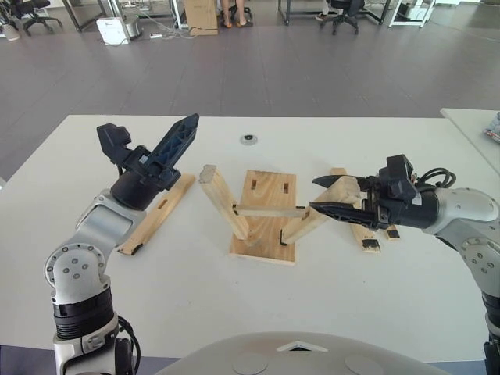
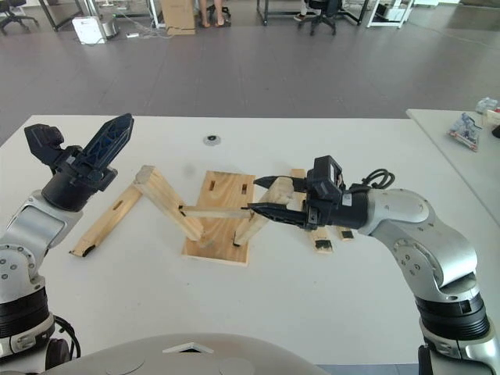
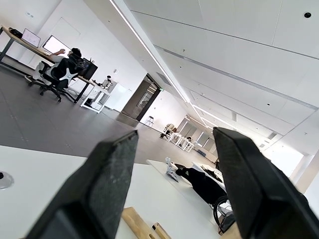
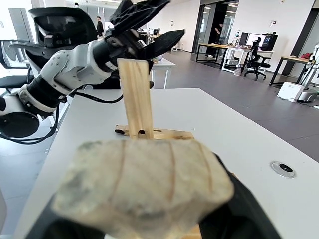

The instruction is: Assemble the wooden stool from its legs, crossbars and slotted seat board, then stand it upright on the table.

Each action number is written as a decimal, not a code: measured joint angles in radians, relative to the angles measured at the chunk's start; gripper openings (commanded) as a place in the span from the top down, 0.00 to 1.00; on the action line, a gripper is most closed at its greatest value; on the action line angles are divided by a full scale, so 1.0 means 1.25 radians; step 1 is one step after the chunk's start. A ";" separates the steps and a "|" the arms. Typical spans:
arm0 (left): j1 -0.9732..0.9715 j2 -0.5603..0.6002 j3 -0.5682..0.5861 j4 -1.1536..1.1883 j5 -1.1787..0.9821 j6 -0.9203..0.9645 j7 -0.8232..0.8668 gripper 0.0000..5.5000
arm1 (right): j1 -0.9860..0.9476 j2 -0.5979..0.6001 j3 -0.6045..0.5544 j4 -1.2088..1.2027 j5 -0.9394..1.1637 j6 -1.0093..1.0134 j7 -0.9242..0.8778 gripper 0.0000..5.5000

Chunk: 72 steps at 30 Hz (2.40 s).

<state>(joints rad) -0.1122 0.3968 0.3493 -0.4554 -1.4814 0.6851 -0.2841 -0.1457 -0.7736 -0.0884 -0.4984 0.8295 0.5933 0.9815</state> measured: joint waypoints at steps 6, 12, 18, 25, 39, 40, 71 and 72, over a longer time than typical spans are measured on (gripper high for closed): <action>0.012 -0.001 -0.009 -0.015 0.002 -0.012 -0.003 0.50 | -0.016 0.000 0.024 0.027 -0.004 -0.018 0.012 0.62; 0.017 -0.004 -0.016 -0.016 0.009 -0.029 -0.003 0.50 | -0.014 0.001 0.077 -0.023 -0.043 -0.043 -0.018 0.62; 0.017 -0.004 -0.030 -0.016 0.020 -0.034 -0.003 0.50 | -0.072 0.008 0.112 0.034 -0.042 -0.040 -0.017 0.62; 0.018 -0.014 -0.037 -0.019 0.025 -0.047 -0.002 0.50 | -0.109 0.003 0.137 0.068 -0.050 -0.040 -0.002 0.62; 0.016 -0.014 -0.042 -0.021 0.032 -0.048 -0.002 0.50 | -0.158 0.053 0.131 0.152 -0.103 0.025 -0.080 0.25; 0.015 -0.014 -0.043 -0.021 0.033 -0.048 -0.001 0.50 | -0.158 0.054 0.130 0.156 -0.107 0.022 -0.079 0.22; 0.017 -0.049 -0.072 -0.035 0.056 -0.082 0.021 0.50 | -0.076 0.210 0.373 0.065 -1.177 -0.232 -0.565 0.22; 0.017 -0.049 -0.072 -0.035 0.056 -0.083 0.021 0.50 | -0.072 0.216 0.373 0.064 -1.177 -0.225 -0.552 0.22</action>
<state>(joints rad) -0.0909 0.3351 0.2587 -0.4996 -1.4115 0.5811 -0.2580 -0.2359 -0.5038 0.3772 -0.4189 -0.6414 0.3125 0.2910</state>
